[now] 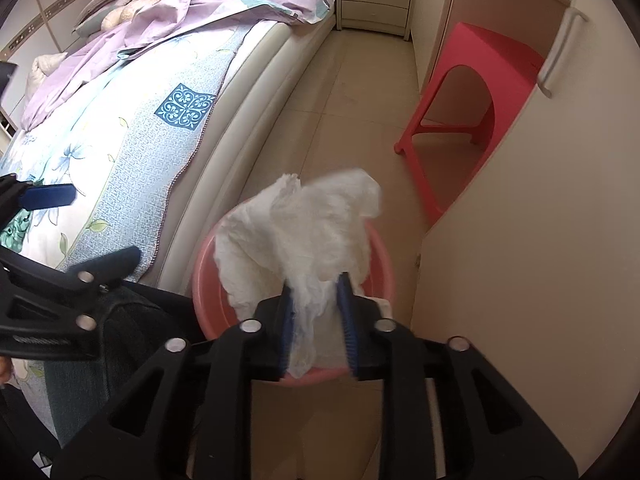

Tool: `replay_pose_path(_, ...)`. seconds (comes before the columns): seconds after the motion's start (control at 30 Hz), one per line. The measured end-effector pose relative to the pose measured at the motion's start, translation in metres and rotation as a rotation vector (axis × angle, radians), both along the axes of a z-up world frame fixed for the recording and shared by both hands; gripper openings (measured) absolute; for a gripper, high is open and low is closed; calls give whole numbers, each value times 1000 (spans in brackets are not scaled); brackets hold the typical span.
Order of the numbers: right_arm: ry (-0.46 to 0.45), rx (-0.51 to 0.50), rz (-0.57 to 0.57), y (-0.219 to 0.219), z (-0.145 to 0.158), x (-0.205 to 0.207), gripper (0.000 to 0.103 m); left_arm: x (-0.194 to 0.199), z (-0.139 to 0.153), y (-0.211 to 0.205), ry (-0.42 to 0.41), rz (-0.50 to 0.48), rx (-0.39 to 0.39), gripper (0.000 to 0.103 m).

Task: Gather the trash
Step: 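Open the right tool over the pink bucket to drop the tissue, then move both tools back toward the items on the bed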

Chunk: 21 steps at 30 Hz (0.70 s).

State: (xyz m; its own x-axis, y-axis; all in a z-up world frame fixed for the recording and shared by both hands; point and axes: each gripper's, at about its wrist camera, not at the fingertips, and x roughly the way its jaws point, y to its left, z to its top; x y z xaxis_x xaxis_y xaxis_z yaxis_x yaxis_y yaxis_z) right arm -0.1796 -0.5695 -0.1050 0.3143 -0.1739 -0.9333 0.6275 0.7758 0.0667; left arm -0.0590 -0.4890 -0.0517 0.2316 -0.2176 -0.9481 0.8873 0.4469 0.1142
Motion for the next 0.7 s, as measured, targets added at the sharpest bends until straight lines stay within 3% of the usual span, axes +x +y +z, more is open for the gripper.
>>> replay_pose_path(0.1, 7, -16, -2, 1, -2, 5, 48, 4, 2, 3, 1, 10, -3, 98)
replay_pose_path(0.17, -6, -8, -14, 0, -3, 5, 54, 4, 3, 5, -1, 14, -5, 98)
replay_pose_path(0.7, -87, 3, 38, 29, 15, 28, 61, 34, 27, 51, -11, 135, -55, 98)
